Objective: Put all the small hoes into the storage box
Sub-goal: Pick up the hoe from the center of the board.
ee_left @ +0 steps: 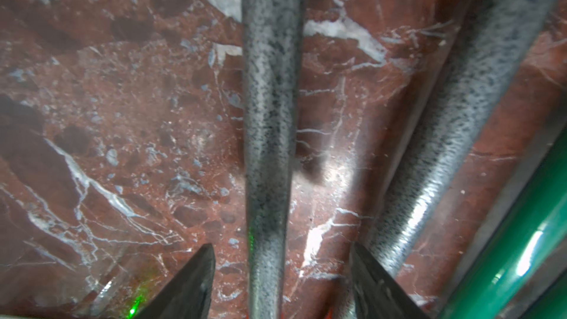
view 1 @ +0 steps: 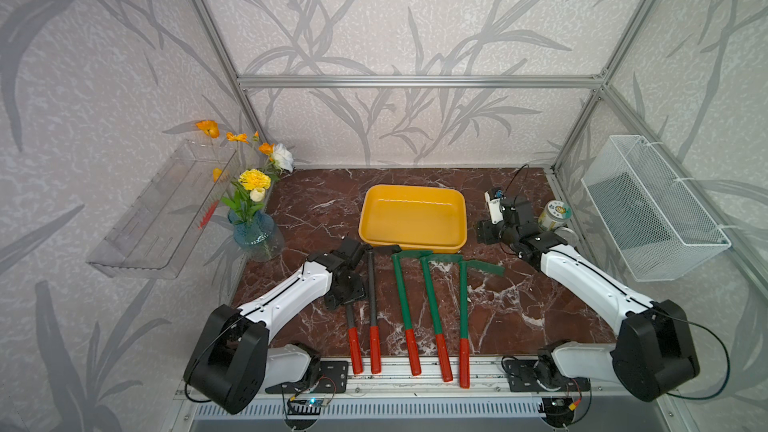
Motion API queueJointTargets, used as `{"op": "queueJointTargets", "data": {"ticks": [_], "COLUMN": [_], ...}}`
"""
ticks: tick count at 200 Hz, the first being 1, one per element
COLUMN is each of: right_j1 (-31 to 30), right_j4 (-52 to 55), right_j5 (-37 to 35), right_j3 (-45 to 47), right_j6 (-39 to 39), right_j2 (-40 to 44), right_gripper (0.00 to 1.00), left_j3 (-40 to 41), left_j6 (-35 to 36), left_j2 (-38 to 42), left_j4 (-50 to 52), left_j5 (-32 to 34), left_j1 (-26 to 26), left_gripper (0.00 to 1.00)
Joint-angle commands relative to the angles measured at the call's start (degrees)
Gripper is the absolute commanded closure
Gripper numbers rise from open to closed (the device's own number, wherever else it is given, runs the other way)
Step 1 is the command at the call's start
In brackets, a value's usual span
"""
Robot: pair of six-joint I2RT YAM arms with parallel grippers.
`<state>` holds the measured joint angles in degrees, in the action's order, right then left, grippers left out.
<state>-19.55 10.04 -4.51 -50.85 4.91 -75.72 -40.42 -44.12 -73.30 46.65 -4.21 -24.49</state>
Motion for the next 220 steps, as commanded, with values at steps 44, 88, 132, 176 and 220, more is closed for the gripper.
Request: {"op": "queueJointTargets", "data": {"ticks": [44,88,132,176,220], "right_j1": [0.59,0.83,0.85,0.87,0.83], "right_j4": [-2.21,-2.41,-2.61,-2.83,-2.65], "right_j5": [0.47,0.38,0.9,1.17,0.92], "right_j3": [1.18,1.36,1.54,1.98,2.29], "right_j6": [0.52,0.52,0.89,1.21,1.21], "right_j2": [0.03,0.14,0.2,1.02,1.9], "right_gripper": [0.17,0.17,0.17,0.17,0.17], "left_j3": [4.2,5.79,8.05,10.9,10.46], "left_j6": [-6.64,-7.1,-8.32,-9.41,-9.1], "left_j2": [-0.29,-1.98,-1.38,-1.48,-1.93], "left_j4": [-3.15,-8.59,-10.06,-13.18,-13.62], "left_j5": [4.23,2.83,3.42,3.22,2.69], "left_j1": [-0.56,-0.99,-1.51,-1.65,-2.1], "left_gripper": [0.35,0.52,0.57,0.64,0.77]}}
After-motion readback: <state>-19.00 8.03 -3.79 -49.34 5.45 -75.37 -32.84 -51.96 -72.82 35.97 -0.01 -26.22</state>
